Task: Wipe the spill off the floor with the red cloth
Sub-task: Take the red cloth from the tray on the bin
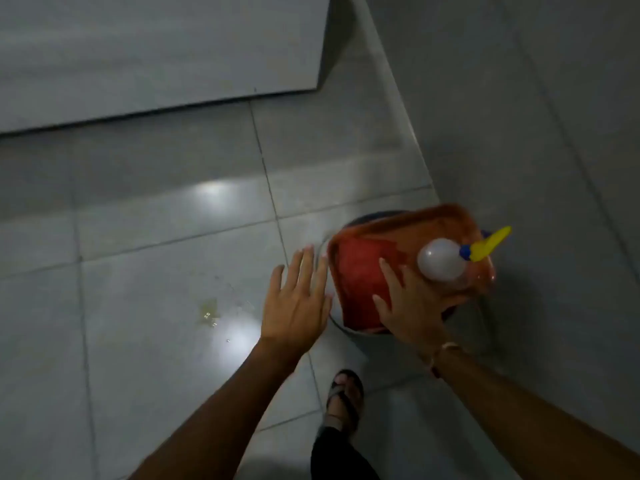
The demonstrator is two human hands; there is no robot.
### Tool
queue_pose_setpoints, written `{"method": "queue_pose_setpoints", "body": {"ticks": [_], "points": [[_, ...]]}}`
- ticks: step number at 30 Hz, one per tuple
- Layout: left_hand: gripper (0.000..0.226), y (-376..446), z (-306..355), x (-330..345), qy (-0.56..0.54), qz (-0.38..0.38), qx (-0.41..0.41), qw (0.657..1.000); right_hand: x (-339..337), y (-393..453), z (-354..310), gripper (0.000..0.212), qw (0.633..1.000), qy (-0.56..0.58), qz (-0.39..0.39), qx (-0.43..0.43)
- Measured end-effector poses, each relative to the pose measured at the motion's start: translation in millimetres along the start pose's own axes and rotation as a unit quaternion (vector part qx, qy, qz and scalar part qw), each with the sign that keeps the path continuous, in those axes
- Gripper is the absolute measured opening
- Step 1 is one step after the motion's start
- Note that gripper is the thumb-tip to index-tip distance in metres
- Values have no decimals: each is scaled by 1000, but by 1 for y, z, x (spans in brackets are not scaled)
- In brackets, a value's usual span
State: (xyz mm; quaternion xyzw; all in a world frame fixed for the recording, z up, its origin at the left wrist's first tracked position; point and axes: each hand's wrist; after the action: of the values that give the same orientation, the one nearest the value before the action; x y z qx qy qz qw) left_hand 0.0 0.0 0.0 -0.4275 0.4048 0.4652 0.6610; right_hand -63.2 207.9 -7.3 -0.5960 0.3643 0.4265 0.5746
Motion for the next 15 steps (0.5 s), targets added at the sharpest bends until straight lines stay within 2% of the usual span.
{"method": "queue_pose_setpoints", "body": {"ticks": [2,6,8,10,13,15], "points": [[67,34,3,49,-21,-23,-1,1000,32,37,-3,78,1000,19,-10,-1],[66,77,0,120,-23,-42,2,999,78,89,-20,92,996,25,-80,39],[66,80,-6,138,-10,-45,10,999,88,95,-20,94,997,8,-67,40],[65,78,-9,142,-12,-43,15,999,96,97,-20,86,998,9,-50,32],[64,69,-9,134,-37,-32,17,999,96,97,-20,62,998,23,-58,11],[64,56,-16,121,-32,-22,2,999,85,94,-21,54,996,47,-70,15]]}}
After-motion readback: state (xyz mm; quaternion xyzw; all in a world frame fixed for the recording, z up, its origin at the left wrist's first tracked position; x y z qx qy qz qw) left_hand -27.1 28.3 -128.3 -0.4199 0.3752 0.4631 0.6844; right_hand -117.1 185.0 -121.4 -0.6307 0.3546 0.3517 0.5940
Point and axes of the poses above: each hand's wrist, its own y-axis towards the middle knuckle, its own x-axis out of the palm, z = x × y, and after that the axes turned 12 degrees about x, right-handed
